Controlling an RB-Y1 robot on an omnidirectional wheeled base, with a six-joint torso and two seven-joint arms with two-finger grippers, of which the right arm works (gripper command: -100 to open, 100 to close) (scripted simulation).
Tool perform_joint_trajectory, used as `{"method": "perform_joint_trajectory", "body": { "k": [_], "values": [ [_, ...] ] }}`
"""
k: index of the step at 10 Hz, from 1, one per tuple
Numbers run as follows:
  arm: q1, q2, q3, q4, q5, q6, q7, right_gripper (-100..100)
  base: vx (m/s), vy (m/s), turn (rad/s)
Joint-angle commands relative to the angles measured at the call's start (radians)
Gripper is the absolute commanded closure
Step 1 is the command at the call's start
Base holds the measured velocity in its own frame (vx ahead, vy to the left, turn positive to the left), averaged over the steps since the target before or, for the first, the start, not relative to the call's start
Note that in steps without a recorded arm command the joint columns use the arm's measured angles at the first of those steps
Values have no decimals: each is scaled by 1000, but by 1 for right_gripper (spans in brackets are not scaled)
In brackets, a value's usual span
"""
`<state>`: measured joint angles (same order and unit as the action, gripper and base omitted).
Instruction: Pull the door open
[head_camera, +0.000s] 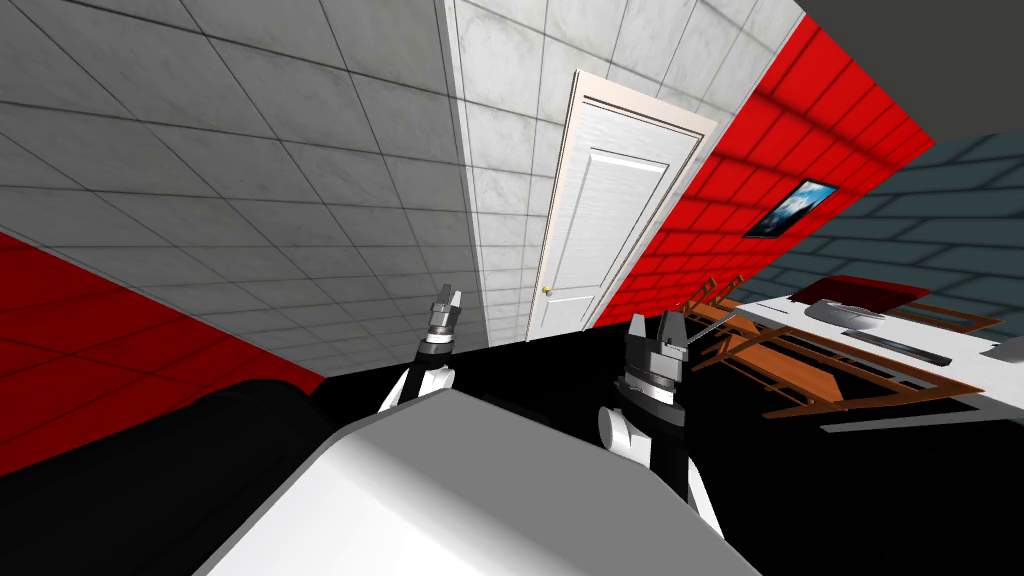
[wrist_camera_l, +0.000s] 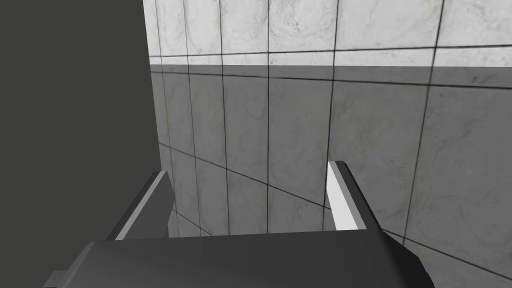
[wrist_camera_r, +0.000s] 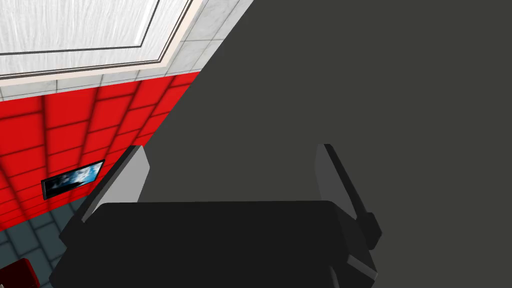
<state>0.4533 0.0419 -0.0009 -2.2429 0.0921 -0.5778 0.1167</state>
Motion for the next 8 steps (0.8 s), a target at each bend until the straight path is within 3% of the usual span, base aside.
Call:
{"method": "perform_joint_trajectory", "body": {
  "k": [1, 8],
  "values": [
    [-10, -9, 0, 31, 8, -7, 19, -100, 42, -5, -3],
    [-57, -43, 0, 173, 46, -42, 107, -100, 86, -8, 8]
  ]
}}
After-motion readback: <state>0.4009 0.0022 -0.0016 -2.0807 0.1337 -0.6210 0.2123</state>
